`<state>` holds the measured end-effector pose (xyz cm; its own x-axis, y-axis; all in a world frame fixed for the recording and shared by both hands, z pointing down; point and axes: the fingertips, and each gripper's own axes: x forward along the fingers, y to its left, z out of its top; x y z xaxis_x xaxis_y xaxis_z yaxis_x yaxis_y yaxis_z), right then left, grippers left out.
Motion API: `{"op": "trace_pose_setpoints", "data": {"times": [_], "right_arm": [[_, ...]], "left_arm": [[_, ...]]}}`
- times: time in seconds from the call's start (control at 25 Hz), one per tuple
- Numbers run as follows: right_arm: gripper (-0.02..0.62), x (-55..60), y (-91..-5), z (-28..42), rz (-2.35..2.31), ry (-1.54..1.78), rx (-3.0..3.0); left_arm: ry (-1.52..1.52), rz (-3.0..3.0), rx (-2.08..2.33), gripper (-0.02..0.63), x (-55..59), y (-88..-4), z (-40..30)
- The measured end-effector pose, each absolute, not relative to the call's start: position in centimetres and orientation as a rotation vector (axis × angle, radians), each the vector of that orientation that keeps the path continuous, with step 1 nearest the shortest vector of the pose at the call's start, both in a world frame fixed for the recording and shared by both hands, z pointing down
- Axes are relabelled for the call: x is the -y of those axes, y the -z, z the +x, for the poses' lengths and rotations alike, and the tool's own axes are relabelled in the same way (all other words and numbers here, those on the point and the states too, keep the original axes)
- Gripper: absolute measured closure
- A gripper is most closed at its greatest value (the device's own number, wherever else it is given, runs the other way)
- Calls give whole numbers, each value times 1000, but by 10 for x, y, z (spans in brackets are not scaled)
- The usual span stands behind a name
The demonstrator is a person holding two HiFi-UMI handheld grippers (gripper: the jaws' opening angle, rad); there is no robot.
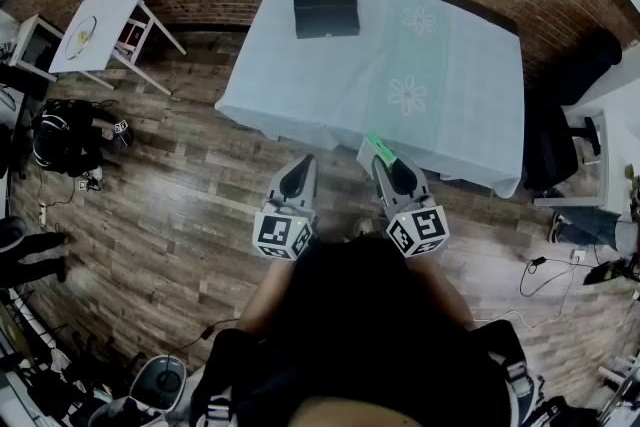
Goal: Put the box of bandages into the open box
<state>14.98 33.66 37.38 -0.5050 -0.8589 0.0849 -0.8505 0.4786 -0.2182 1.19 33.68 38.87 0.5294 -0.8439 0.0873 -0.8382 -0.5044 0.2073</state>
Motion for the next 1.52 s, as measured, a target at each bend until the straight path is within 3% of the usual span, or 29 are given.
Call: {"op": "trace_pose_setpoints", "data": {"times": [1.52], "right_arm": [[486, -338, -379, 75, -1621, 351, -2617]], "left_arm": [[63, 2591, 1429, 574, -339, -380, -74]]}}
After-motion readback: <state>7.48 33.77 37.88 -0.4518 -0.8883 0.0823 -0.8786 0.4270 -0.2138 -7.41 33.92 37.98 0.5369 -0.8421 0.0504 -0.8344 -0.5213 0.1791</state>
